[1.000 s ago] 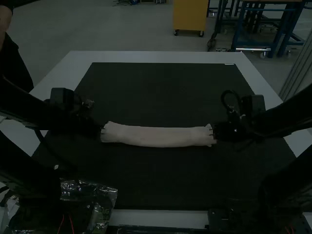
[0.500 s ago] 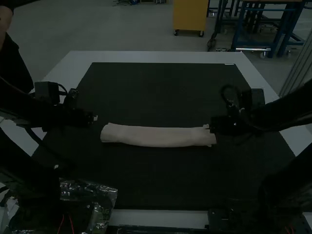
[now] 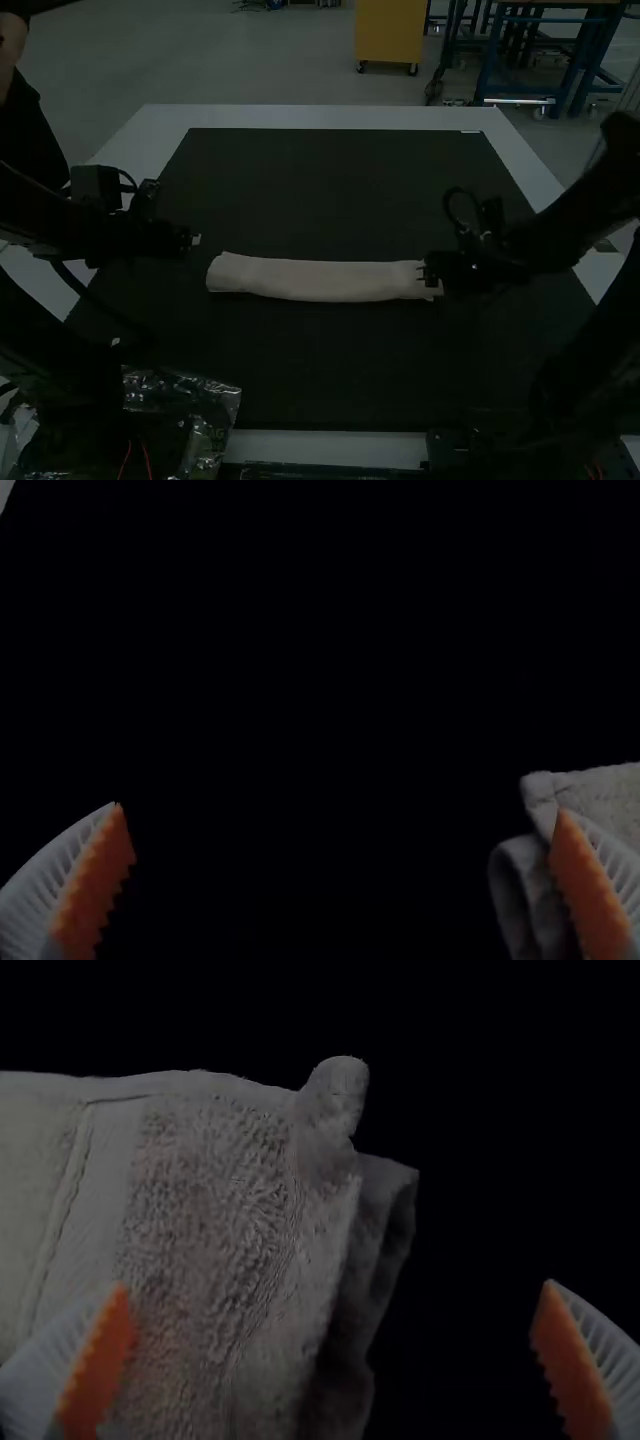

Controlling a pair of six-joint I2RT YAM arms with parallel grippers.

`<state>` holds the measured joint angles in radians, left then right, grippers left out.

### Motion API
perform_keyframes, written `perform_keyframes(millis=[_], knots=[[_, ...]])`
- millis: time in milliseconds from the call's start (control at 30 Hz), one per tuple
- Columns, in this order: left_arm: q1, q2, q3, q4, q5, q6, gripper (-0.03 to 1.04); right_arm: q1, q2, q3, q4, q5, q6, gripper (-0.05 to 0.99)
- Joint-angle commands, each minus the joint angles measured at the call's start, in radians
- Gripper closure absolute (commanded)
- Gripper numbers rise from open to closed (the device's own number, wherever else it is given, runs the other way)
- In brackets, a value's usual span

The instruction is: Fold the towel.

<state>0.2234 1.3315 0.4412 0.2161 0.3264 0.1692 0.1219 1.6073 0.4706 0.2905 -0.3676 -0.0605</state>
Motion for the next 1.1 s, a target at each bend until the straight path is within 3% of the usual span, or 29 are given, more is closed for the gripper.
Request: perform_keyframes(millis=[0, 200, 267, 300, 333, 367, 400, 733, 1067], knots=[[0.002, -0.018, 0.027, 0.011, 0.02, -0.014, 0.04, 0.033, 0.036, 0.03, 0.015, -0.01, -0.005, 0.02], [-0.002, -0.018, 0.024, 0.017, 0.023, -0.014, 0.04, 0.074, 0.088, 0.051, 0.032, -0.005, -0.004, 0.03], [-0.002, -0.018, 0.022, 0.019, 0.025, -0.014, 0.04, 0.09, 0.105, 0.057, 0.036, -0.007, -0.002, 0.14], [-0.002, -0.017, 0.022, 0.02, 0.025, -0.014, 0.04, 0.096, 0.114, 0.057, 0.038, -0.008, 0.001, 0.27], [-0.002, -0.017, 0.022, 0.022, 0.025, -0.014, 0.04, 0.101, 0.121, 0.057, 0.042, -0.028, 0.002, 0.48], [-0.002, -0.015, 0.022, 0.023, 0.025, -0.014, 0.04, 0.105, 0.126, 0.057, 0.045, -0.057, 0.001, 0.84], [-0.002, -0.015, 0.022, 0.025, 0.025, -0.014, 0.04, 0.104, 0.126, 0.059, 0.047, -0.065, 0.007, 0.95], [-0.004, -0.014, 0.017, 0.032, 0.025, -0.023, 0.04, 0.076, 0.016, 0.077, 0.018, -0.067, 0.039, 0.96], [-0.002, -0.012, 0.028, 0.035, 0.02, -0.039, 0.04, -0.056, -0.104, 0.148, -0.168, -0.087, -0.025, 0.96]])
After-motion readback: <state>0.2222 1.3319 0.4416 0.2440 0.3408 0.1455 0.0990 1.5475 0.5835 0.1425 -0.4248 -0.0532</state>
